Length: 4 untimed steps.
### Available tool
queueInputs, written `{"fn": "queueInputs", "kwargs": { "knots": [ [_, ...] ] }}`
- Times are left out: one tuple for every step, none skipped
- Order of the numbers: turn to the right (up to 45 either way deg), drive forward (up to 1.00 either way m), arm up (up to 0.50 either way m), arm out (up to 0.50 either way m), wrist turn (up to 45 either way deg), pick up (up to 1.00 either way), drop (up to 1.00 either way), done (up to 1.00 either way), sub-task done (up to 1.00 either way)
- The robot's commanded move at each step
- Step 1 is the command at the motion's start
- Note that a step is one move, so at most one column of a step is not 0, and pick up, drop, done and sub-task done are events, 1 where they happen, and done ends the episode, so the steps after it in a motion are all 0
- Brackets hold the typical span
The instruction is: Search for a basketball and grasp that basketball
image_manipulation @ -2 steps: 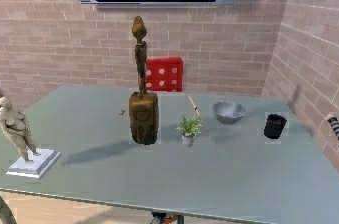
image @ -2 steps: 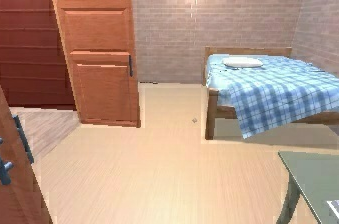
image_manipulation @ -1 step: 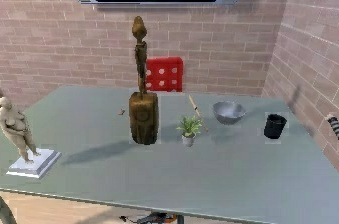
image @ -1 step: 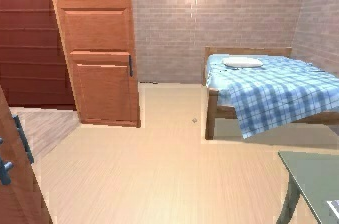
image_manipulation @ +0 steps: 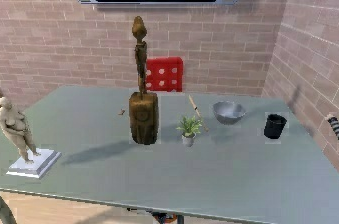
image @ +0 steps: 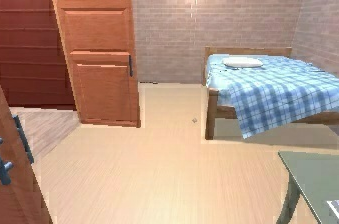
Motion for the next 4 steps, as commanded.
{"fn": "queueInputs", "kwargs": {
  "knots": [
    [0.0, 0.0, 0.0, 0.0, 45.0, 0.0, 0.0, 0.0, 0.0],
    [0.0, 0.0, 0.0, 0.0, 6.0, 0.0, 0.0, 0.0, 0.0],
    [0.0, 0.0, 0.0, 0.02, 0.0, 0.0, 0.0, 0.0, 0.0],
    [0.0, 0.0, 0.0, 0.0, -3.0, 0.0, 0.0, 0.0, 0.0]
  ]
}}
